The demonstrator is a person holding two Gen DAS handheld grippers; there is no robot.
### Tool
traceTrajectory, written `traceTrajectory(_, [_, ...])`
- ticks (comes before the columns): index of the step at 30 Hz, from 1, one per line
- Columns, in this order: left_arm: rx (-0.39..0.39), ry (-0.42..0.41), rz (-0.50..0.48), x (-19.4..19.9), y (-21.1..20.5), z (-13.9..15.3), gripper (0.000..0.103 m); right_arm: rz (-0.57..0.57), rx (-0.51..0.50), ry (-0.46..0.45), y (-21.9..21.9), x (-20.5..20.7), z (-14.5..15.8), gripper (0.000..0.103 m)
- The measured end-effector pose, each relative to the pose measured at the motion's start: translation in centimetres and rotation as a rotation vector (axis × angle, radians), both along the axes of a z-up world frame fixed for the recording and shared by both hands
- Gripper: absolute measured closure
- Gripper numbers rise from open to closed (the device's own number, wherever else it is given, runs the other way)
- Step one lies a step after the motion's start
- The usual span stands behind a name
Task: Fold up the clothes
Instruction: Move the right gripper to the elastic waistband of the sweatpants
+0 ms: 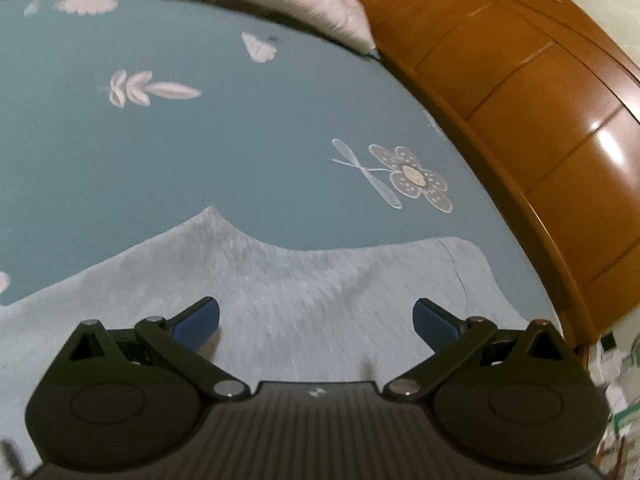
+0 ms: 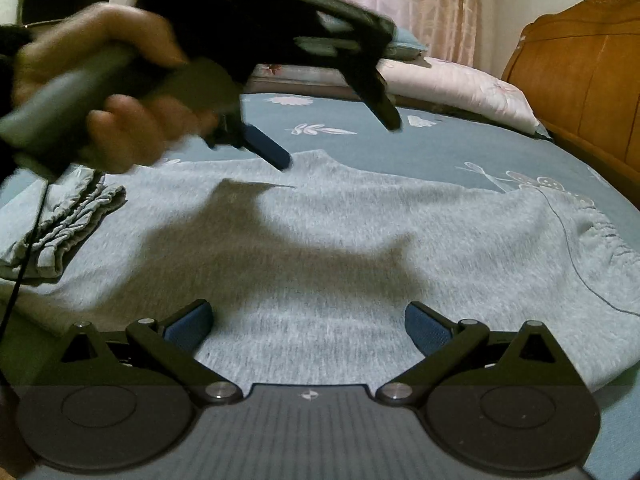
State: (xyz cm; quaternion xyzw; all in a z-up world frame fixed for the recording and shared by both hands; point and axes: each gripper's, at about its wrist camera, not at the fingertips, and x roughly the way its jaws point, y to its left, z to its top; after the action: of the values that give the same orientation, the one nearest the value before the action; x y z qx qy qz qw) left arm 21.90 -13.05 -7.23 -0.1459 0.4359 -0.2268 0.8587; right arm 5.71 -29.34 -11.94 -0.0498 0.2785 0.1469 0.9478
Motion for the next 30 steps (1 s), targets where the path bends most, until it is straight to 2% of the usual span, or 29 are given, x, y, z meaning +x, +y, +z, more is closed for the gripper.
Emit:
traceTrajectory(10, [0.134, -0.118, 0.035, -8.9, 2.9, 2.5, 0.001, -0.026, 0.0, 0.006, 0.3, 0.1, 0.1, 0.0])
traceTrajectory(13, [0.125, -0.141, 0.059, -11.1, 3.9, 3.1, 0.001, -0.04, -0.007, 0.002, 0.5, 0.0, 0.1, 0.0])
traceTrajectory(19, [0.189, -0.163, 0.074, -13.4, 4.6, 3.9, 0.001, -0.055, -0.02, 0.001, 0.8, 0.0, 0.1, 0.0])
traceTrajectory(30, [0.174, -0.215, 0.041, -16.2, 5.1, 5.2, 0.001, -0.059, -0.051, 0.097, 1.2, 1.2, 0.9, 0.0])
